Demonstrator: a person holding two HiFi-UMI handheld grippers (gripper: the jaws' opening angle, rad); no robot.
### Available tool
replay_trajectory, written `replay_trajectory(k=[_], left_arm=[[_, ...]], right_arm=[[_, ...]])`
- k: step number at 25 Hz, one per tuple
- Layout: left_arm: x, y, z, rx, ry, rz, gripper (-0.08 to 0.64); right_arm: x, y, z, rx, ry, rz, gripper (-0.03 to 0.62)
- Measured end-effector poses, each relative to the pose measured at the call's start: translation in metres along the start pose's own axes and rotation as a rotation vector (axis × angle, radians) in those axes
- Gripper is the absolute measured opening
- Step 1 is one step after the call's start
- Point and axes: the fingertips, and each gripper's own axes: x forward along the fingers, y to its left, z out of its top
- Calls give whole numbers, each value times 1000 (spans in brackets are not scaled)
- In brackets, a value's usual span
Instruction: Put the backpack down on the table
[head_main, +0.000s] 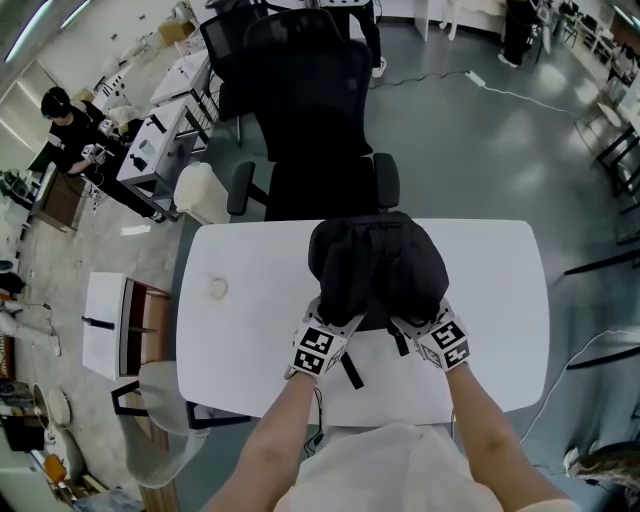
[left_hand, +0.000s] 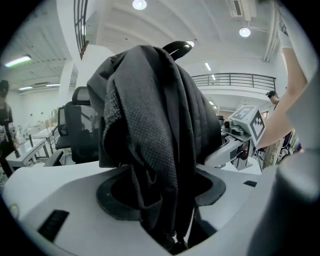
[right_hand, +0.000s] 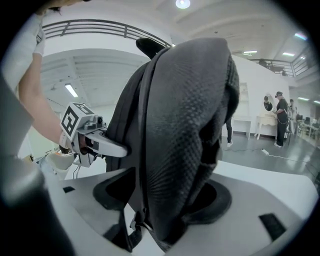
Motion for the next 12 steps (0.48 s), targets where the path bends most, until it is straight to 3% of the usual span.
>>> replay_trajectory(k=[12], left_arm=[[-29,4,-2,14,-1,31,270]], right_arm=[[-34,-9,-7,63,-10,-105,308]])
